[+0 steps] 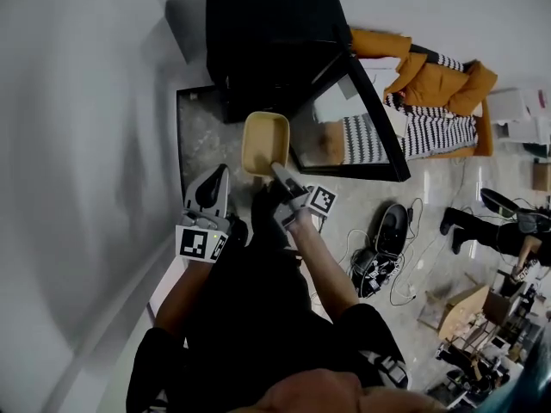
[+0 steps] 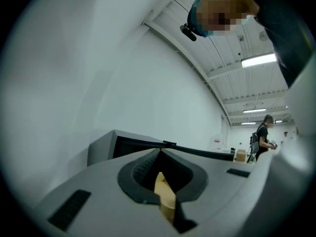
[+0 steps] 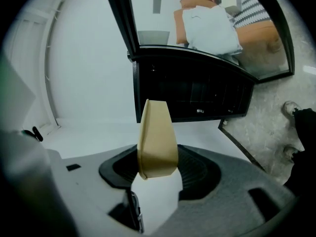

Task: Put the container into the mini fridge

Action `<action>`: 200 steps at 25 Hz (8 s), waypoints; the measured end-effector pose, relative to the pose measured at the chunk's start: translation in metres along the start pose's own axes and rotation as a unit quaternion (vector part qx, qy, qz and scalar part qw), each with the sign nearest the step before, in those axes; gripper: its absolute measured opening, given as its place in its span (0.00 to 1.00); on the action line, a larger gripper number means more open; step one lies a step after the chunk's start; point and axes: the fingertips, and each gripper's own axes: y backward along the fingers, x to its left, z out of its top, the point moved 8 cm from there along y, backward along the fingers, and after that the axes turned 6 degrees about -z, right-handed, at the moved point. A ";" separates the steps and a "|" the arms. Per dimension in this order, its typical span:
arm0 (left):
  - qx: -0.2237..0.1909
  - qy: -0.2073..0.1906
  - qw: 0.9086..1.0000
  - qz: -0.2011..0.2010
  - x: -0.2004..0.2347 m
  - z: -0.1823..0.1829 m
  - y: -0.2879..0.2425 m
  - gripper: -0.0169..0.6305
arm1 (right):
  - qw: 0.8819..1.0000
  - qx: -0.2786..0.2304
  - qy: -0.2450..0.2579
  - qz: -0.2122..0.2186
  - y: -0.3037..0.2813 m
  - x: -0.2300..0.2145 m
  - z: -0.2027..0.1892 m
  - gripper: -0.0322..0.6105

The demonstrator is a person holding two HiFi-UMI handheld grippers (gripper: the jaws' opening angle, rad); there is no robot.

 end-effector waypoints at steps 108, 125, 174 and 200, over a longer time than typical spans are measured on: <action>0.013 0.026 0.996 0.085 0.105 -0.129 -0.201 0.03 | 0.986 -0.133 -0.047 -0.094 -0.318 -0.236 0.222 0.37; 0.007 0.029 0.994 0.101 0.110 -0.127 -0.197 0.03 | 0.974 -0.170 -0.057 -0.137 -0.330 -0.239 0.228 0.35; -0.030 0.009 0.999 0.045 0.076 -0.055 -0.094 0.03 | 0.863 -0.035 0.432 -0.261 -0.236 -0.140 0.147 0.42; 0.028 0.012 0.998 0.061 0.090 -0.103 -0.134 0.03 | 0.801 0.039 0.511 -0.310 -0.310 -0.184 0.155 0.21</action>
